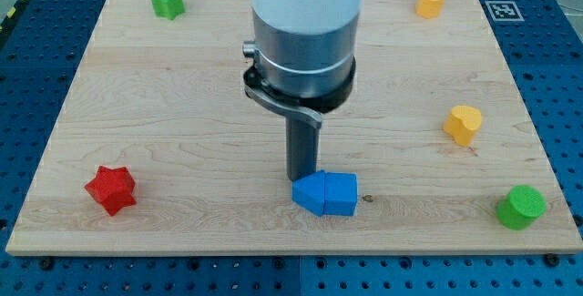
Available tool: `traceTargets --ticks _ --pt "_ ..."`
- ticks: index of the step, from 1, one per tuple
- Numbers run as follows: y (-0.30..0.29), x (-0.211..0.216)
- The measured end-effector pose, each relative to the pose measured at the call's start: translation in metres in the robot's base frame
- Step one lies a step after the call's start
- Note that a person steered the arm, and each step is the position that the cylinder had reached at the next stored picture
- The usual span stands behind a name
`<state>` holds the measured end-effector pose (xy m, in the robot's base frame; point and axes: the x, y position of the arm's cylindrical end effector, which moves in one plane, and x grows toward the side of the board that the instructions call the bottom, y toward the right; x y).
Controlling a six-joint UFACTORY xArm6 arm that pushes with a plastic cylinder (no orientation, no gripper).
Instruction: Move the heart to the center
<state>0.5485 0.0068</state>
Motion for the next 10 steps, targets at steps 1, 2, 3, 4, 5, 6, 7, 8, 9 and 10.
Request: traceTargets --ticks 1,2,3,4,5,6,7,8,9,10 --pt "-0.007 0.001" --pt "-0.014 -0.011" --pt "-0.016 -0.023" --pt "-0.013 -0.029" --pt "-0.052 -0.059" --pt "-0.119 -0.087" --pt "-0.160 -0.099" --pt "-0.119 -0.100" --pt "-0.043 -0.129" --pt "0.047 -0.160"
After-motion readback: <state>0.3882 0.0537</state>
